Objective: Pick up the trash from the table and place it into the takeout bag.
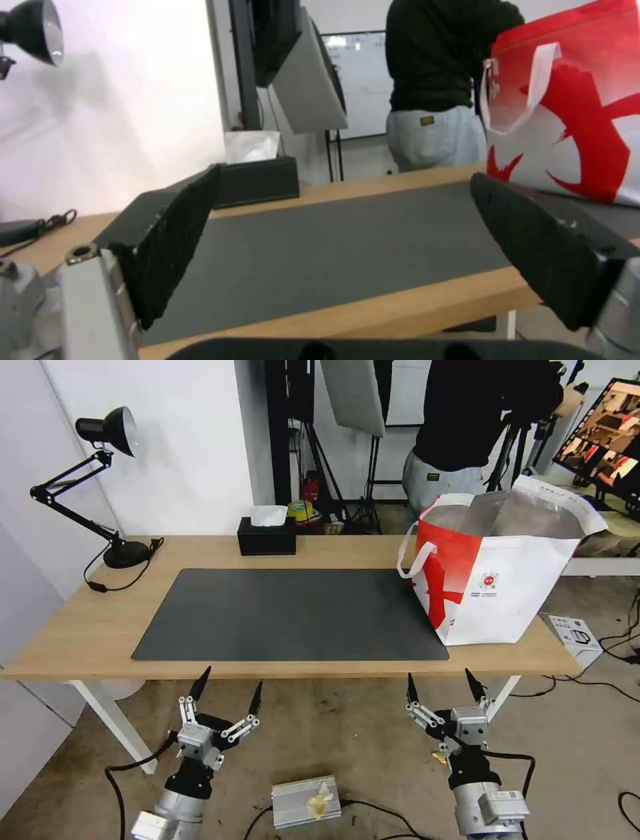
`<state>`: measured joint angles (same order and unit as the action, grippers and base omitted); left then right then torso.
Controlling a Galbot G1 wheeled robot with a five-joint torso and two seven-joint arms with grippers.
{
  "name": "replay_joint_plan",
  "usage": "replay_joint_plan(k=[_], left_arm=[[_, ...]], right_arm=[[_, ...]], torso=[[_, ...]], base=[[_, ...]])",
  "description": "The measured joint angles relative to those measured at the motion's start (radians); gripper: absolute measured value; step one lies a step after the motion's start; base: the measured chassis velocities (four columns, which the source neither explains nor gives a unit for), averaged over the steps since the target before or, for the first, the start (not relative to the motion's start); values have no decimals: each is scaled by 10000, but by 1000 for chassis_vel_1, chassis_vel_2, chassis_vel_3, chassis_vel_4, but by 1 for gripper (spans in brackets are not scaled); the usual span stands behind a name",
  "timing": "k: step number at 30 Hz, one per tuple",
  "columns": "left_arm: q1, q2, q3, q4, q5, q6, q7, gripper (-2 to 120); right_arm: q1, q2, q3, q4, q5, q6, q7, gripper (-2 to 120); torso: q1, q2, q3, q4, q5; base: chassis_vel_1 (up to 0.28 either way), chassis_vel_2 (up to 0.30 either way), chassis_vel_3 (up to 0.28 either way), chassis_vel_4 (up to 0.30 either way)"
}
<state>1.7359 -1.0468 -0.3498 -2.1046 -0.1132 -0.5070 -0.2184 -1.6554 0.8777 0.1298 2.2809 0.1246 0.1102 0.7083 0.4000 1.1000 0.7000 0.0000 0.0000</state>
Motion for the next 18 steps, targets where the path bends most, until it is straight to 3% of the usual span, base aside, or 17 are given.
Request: replay_joint_plan(k=[18], left_arm=[[-1, -372, 67, 201, -34, -18, -232, 100]], right_arm=[[0, 0, 0, 0, 0, 0, 0, 100]], torso=[[0, -1, 0, 0, 0]], base=[[0, 0, 0, 0]])
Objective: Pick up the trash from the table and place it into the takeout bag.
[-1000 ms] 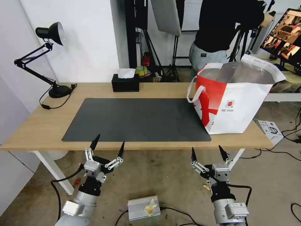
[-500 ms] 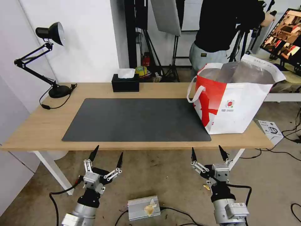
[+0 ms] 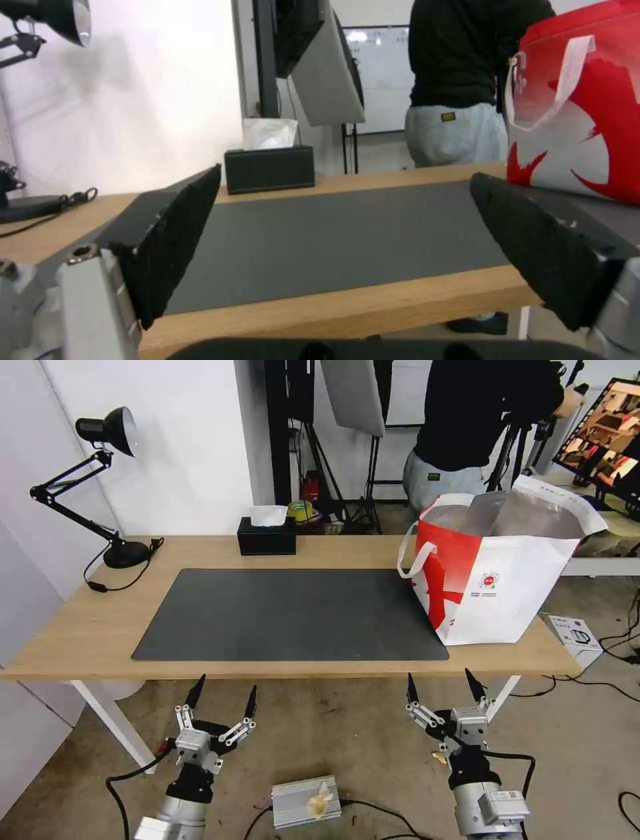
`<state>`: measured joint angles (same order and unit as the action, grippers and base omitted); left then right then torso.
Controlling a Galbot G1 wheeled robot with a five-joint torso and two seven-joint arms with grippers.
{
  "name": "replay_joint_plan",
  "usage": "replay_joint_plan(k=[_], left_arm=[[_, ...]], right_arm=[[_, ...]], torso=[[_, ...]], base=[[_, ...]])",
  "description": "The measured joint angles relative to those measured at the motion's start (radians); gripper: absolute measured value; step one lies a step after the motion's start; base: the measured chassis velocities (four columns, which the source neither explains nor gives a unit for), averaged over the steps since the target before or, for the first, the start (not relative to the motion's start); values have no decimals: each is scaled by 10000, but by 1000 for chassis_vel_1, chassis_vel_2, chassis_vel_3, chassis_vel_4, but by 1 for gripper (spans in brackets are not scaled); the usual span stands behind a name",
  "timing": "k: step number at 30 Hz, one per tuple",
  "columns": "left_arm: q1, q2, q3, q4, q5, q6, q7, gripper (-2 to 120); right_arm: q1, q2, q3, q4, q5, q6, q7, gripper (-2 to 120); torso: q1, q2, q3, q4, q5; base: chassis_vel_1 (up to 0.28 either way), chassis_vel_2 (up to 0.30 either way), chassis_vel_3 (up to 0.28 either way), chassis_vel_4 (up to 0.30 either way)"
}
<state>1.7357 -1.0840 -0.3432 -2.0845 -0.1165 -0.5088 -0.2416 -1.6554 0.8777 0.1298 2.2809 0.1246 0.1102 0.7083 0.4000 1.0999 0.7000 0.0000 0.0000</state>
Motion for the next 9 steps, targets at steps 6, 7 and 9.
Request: replay_joint_plan(k=[6, 7, 9], left_arm=[[-2, 0, 3, 1, -4, 0, 0, 100], [-3, 1, 5, 0, -5, 0, 0, 100], [-4, 2, 6, 0, -6, 0, -1, 100]], right_arm=[[0, 0, 0, 0, 0, 0, 0, 100], [0, 0, 0, 0, 0, 0, 0, 100], [0, 0, 0, 0, 0, 0, 0, 100]], torso=[[0, 0, 0, 0, 0], [-1, 0, 0, 0, 0], [-1, 0, 0, 0, 0]], base=[[0, 0, 0, 0], [0, 0, 0, 0], [0, 0, 0, 0]])
